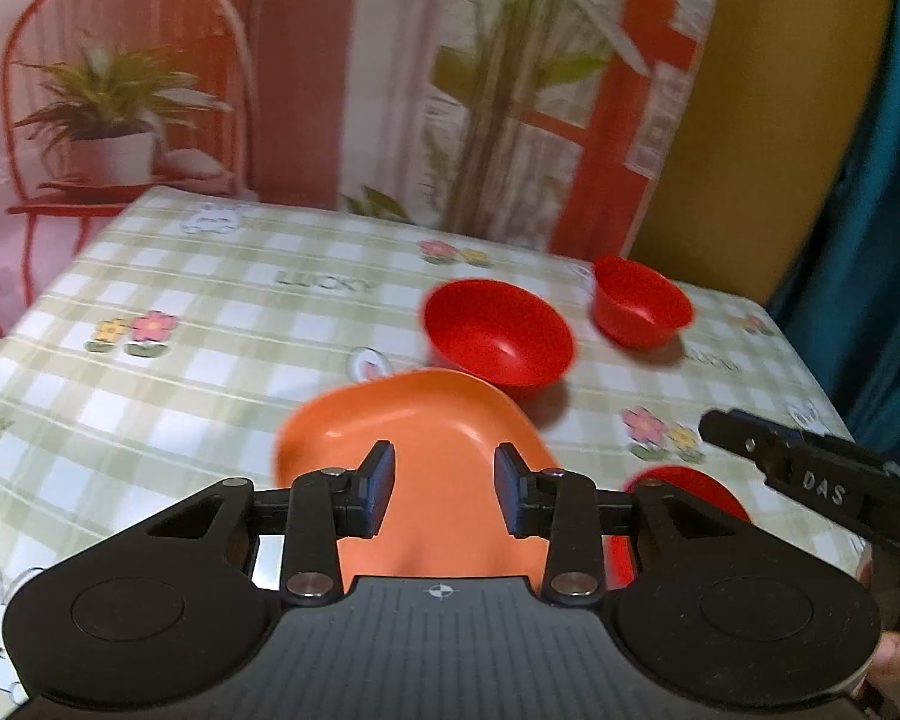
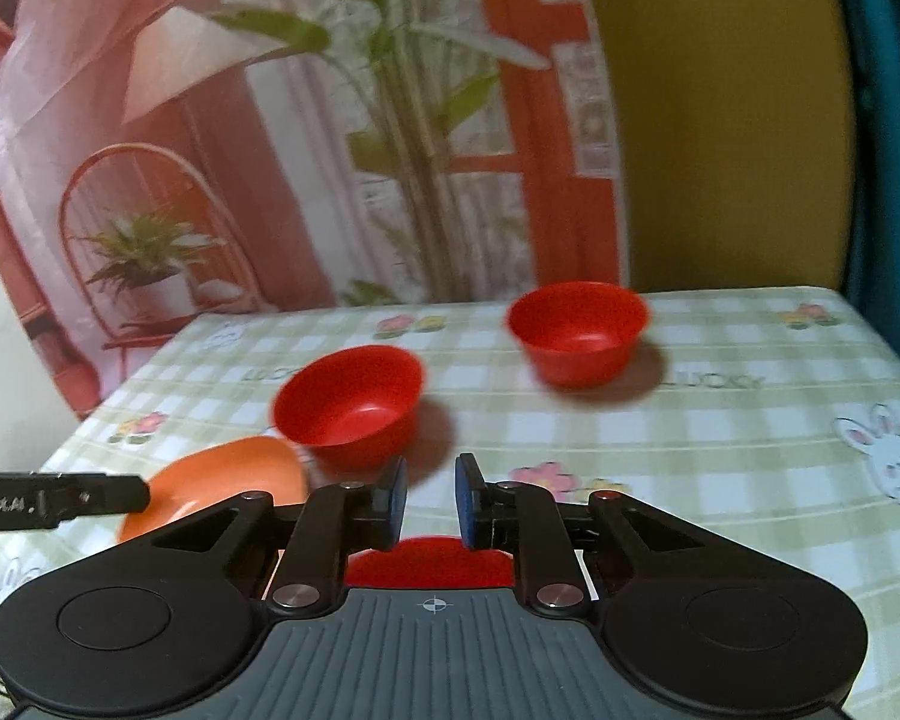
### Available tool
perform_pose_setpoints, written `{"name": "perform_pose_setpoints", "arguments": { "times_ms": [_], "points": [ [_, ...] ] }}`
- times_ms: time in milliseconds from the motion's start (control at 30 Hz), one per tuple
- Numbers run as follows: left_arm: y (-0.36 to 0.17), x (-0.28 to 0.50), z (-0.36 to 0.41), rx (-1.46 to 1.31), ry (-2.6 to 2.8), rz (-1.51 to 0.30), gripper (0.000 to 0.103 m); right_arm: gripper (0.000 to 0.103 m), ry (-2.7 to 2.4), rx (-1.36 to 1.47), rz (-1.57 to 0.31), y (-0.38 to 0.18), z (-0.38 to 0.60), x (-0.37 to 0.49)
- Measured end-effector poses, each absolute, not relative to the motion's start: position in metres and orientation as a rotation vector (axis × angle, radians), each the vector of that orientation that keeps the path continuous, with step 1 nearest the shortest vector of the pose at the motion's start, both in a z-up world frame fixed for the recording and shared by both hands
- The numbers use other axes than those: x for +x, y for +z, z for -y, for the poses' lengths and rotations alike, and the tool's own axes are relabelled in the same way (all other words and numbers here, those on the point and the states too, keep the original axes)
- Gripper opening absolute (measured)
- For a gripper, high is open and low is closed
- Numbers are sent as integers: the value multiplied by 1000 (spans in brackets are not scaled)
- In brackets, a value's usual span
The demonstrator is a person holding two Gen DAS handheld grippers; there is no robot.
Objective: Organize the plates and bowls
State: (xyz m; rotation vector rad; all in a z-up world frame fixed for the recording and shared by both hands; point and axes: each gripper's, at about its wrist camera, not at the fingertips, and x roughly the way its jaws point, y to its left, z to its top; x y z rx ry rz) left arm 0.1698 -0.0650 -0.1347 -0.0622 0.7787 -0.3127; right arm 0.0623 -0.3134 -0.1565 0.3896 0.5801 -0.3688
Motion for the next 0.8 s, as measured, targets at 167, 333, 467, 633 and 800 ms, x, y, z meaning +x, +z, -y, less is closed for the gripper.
{"name": "perform_pose_setpoints", "arguments": {
  "times_ms": [167,333,467,633,800],
  "points": [
    [-137,161,90,-41,-377,-793,38,17,-421,400,-586,-165,330,43],
    [-143,150,112,-3,-435,-815,38,19,-423,442,-601,-177,336,27],
    [-153,141,123,18,-462,-849,38,20,-405,470,-611,-186,335,20],
    [-162,139,131,24,-469,-883,38,21,-388,493,-616,-191,333,16],
    [-168,141,136,35,-469,-911,38,21,-365,509,-621,-196,332,16]
  ]
}}
